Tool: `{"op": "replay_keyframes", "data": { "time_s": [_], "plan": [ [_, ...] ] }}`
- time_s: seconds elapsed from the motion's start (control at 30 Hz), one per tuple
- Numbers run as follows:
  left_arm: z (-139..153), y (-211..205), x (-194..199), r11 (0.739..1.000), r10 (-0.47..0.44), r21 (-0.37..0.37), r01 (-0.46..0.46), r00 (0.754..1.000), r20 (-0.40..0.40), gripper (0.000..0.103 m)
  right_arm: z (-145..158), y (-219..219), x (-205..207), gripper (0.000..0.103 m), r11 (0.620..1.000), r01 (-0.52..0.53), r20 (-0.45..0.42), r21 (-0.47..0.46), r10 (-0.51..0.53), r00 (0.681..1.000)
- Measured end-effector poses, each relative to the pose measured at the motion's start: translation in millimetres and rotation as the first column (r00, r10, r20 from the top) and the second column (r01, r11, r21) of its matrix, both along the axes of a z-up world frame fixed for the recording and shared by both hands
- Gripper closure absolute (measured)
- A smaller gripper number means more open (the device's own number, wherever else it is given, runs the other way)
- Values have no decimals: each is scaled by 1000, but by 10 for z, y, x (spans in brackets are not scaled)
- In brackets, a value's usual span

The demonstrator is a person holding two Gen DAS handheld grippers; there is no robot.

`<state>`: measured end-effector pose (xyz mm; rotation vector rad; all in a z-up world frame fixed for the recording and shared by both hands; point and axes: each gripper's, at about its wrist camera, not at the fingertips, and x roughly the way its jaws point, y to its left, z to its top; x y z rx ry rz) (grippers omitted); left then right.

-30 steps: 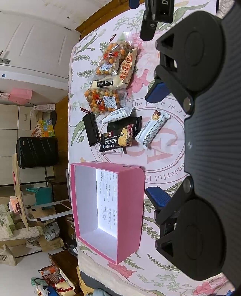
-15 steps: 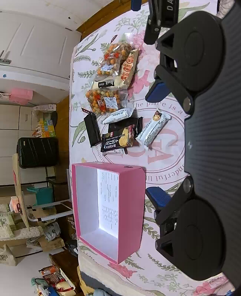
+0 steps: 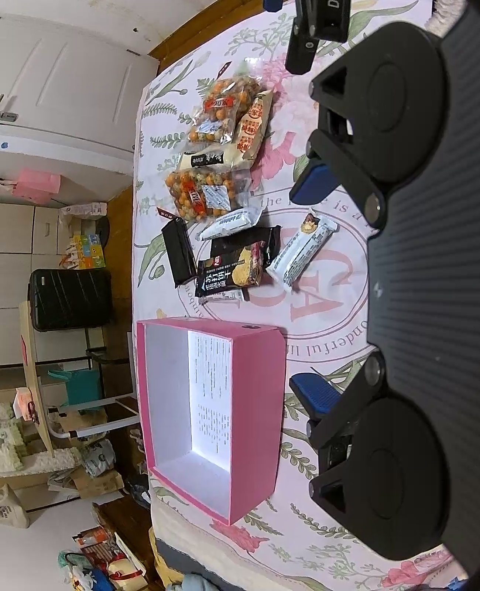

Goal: Organize snacks

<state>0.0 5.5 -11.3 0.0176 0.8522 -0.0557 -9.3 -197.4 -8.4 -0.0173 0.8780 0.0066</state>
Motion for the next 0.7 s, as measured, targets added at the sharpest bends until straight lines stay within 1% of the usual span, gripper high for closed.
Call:
{"op": "replay_keyframes", "data": {
  "time_s": [0.37,0.47,0.53,0.57,0.63,0.7],
  "plan": [
    [-3,-32,-4,1000,-5,1,5,1000,-2,4,-1,6,-4,0,1000,-10,9,-5,10,1000],
    [9,-25,-3,1000,-10,-11,9,1000,-16,4,90,39,-28,0,999,-17,63,-47,20,998],
    [70,20,-22,1000,-9,-26,8,1000,-5,4,189,70,-34,0,995,-52,102,-83,60,993],
    [101,57,-19,999,-5,-31,5,1000,5,5,248,61,-30,0,995,-78,120,-69,86,989],
    [174,149,7,999,11,-49,-10,1000,26,5,349,16,0,0,993,-119,150,-6,119,982],
    [208,250,84,996,23,-90,-22,1000,12,7,408,-8,37,0,987,-159,203,29,150,968]
  ]
}}
